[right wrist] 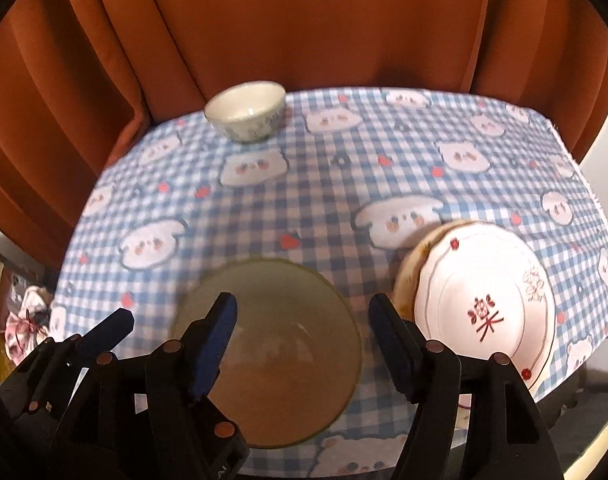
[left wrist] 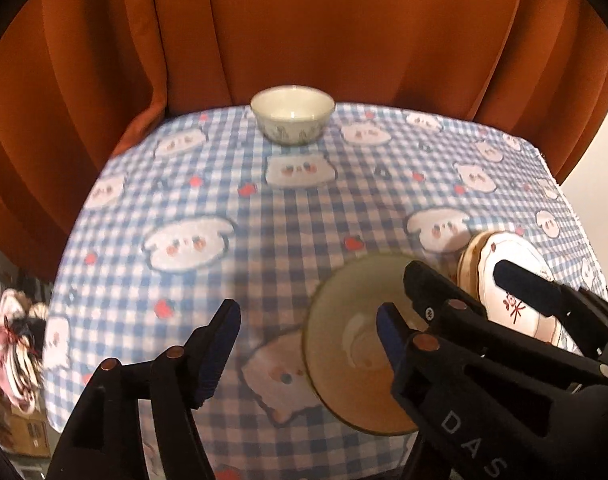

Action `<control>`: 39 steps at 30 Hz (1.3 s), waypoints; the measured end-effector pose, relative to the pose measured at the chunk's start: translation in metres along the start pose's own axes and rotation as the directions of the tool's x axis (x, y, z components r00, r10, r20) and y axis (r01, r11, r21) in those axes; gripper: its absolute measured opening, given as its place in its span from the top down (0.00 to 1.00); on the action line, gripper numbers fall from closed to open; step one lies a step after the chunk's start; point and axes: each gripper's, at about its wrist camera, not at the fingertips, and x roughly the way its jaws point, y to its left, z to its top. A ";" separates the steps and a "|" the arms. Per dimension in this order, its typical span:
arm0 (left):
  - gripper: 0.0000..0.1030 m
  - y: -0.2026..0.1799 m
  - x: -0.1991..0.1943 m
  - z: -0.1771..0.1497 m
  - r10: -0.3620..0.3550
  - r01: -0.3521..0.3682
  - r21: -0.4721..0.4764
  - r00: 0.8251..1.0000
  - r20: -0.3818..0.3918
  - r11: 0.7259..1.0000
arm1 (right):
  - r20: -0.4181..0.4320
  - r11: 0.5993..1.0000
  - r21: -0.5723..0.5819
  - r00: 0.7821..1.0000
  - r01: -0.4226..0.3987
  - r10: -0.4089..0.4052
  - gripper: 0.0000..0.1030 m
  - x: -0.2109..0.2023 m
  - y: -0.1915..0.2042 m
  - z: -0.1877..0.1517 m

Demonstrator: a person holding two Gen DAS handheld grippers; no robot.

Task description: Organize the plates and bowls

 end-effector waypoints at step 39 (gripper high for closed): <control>0.23 0.037 0.094 0.203 0.217 -0.200 -0.164 0.972 0.092 0.966 | 0.117 0.989 -0.115 0.988 -0.090 0.103 0.30 0.090 0.017 0.214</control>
